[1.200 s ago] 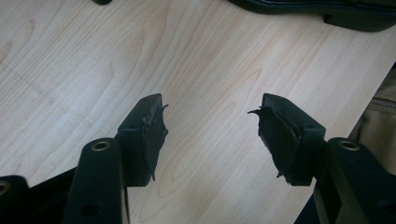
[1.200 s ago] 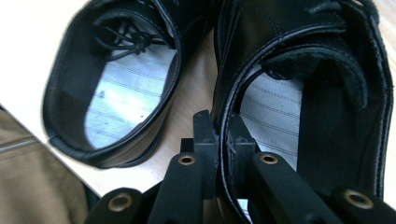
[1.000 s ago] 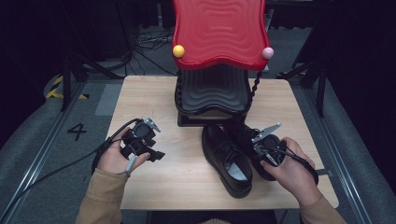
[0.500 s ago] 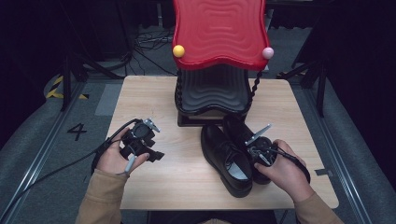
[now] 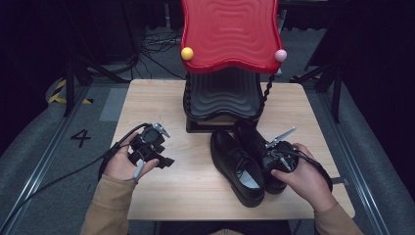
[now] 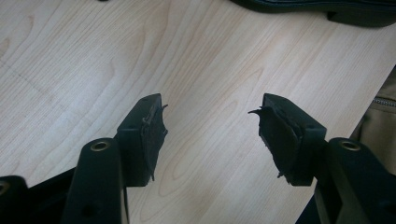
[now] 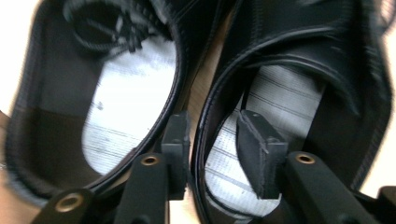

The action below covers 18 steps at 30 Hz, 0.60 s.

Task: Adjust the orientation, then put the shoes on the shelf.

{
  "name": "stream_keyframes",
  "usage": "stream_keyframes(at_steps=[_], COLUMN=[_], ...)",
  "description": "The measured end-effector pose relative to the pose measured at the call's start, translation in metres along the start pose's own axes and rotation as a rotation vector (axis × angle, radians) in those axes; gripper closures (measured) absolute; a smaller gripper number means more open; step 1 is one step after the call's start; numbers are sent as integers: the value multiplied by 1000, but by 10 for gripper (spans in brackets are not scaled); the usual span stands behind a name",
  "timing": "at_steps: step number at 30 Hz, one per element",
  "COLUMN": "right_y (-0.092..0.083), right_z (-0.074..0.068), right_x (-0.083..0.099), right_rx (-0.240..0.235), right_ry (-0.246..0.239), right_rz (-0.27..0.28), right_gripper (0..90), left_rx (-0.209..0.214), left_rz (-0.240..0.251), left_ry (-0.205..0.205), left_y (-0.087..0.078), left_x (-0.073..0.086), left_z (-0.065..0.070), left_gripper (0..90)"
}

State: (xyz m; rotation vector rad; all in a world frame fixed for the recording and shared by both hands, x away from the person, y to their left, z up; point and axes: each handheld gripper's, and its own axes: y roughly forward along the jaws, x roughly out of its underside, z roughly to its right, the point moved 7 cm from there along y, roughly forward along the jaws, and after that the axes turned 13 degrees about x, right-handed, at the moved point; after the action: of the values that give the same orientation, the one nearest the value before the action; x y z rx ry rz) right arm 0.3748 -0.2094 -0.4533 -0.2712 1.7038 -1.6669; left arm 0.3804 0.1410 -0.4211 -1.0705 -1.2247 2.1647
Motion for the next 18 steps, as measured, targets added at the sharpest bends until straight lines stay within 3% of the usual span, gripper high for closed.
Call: stream_keyframes(at_steps=[5,8,10,14,18], right_y=[-19,-30,-32,-30,-15], right_z=[5,4,2,-6,-11], right_x=[-1,-3,-4,-8,-10], right_rx=[-7,-32,-48,-58,-37], right_ry=[55,141,186,201,207], right_rz=[61,105,101,114,68], right_gripper=[566,530,509,499,483], left_rx=[-2,-2,-5,-3,-7], left_rz=[-4,-9,-10,-7,-4], left_ry=[5,8,9,-1,0], left_y=[1,1,2,1,0], left_x=[-1,-1,-1,1,3], left_z=[0,0,1,1,1], left_gripper=[410,410,410,410,411])
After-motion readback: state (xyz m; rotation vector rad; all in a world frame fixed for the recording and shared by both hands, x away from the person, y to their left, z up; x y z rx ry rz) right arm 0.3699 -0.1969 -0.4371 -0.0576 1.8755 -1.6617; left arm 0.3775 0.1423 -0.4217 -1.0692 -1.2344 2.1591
